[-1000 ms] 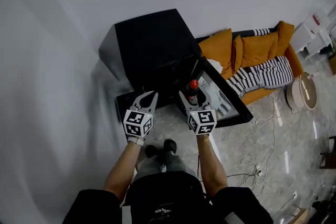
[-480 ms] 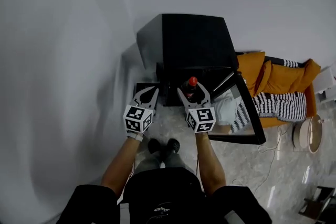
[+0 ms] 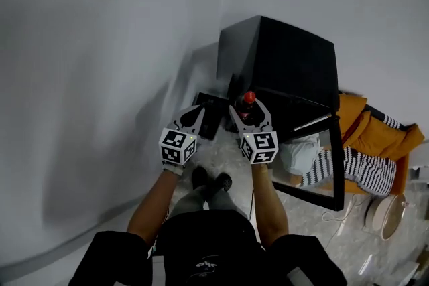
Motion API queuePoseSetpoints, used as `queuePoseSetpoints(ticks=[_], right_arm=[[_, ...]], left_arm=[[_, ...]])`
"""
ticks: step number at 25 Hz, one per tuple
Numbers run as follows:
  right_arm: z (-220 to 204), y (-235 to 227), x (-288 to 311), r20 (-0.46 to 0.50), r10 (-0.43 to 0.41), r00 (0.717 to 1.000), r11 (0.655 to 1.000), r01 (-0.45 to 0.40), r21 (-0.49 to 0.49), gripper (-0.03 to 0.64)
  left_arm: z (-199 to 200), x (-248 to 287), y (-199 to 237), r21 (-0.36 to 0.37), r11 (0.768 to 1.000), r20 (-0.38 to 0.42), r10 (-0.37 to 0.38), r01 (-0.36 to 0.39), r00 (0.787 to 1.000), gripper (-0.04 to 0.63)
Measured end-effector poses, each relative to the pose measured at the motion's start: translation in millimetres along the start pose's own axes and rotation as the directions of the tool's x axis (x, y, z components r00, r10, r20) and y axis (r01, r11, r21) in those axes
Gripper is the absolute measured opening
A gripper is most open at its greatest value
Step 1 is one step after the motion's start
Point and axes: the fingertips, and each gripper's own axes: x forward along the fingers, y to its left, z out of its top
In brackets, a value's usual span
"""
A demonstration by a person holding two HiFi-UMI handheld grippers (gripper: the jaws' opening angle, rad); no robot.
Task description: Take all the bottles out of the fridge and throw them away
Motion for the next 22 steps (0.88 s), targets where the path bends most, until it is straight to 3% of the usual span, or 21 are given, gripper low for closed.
queuePoseSetpoints(ticks=[12, 22], right_arm=[[-35.4, 27.3, 32.5, -0.063, 0.093, 0.994, 0.995, -0.094, -0.018, 0.305], [-136.2, 42.3, 72.9, -0.154, 0.141, 0.978, 0.99, -0.141, 0.007, 0.305]], left_arm=[[-45.5, -19.0, 30.8, -0.062, 0.996, -0.037, 0.068, -0.07, 0.997, 0.008], [-137.8, -8.9, 63.2, -0.105, 0.991, -0.107, 0.077, -0.088, 0.991, 0.008]])
